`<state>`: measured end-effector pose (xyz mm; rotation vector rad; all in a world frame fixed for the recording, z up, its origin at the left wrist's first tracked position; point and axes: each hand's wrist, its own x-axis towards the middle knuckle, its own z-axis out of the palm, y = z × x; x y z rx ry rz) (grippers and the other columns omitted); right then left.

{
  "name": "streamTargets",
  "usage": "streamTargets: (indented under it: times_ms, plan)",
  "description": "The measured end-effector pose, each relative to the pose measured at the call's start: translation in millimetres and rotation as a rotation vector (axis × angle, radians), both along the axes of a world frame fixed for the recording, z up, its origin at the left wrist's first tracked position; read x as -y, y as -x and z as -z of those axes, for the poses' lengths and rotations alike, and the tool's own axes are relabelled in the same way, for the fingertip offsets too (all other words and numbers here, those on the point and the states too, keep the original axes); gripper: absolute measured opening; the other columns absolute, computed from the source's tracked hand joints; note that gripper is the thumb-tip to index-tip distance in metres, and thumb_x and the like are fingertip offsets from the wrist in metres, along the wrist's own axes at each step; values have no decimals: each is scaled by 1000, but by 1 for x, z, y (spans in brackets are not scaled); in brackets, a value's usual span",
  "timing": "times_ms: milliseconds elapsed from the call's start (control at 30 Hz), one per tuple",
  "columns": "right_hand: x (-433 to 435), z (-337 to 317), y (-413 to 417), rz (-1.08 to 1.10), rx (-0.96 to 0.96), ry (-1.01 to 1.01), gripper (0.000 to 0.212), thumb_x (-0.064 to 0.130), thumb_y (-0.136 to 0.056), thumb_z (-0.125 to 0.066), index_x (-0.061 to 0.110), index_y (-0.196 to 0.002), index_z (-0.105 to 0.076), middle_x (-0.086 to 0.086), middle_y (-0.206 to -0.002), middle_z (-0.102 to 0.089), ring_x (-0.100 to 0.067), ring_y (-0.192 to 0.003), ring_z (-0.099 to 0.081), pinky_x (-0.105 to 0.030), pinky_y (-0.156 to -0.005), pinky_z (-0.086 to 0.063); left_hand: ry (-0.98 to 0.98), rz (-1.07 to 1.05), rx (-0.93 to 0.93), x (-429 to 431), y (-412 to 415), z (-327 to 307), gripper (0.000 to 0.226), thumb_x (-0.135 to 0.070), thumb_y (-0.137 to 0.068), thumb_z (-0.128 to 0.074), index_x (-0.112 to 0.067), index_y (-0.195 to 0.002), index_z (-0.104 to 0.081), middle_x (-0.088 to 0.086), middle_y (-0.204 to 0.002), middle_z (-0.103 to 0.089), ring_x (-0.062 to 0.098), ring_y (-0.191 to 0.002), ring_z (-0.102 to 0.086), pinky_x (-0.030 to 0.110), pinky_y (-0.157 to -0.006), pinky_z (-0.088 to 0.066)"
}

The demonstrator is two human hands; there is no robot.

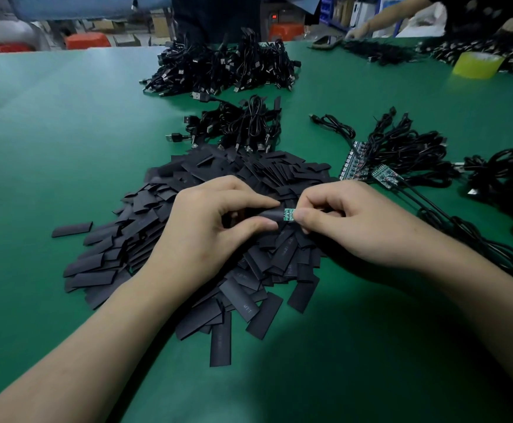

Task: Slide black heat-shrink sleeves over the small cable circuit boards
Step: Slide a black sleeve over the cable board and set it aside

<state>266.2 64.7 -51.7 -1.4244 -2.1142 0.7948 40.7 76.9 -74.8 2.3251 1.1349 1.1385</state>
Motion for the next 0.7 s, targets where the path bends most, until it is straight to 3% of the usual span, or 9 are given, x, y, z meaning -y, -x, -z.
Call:
streamTargets:
  times_ms: [433,600,700]
  plan:
    - [-3,-1,-3,-51,-94,94,34,26,-100,-58,18,-68,-63,13,-50,-48,-2,-46,-35,-15,-49,-30,-51,15,-13,1,0,0,24,-28,-81,-84,-21,-103,-81,-9,-93,-71,8,-85,-67,24,-78,-53]
    - [-4,4,2,-40,-22,31,29,29,-99,-59,21,-72,-66,12,-56,-50,-2,-53,-38,-22,-54,-30,-48,4,7,2,-3,3,24,-31,-82,-84,-22,-104,-81,-10,-92,-71,8,-83,-67,31,-74,-55]
    - [-4,5,1,-46,-66,12,22,33,-99,-61,28,-80,-70,7,-65,-60,-5,-59,-49,-33,-60,-39,-51,-16,15,1,-4,3,21,-30,-83,-83,-23,-103,-81,-11,-91,-71,8,-83,-67,29,-73,-53]
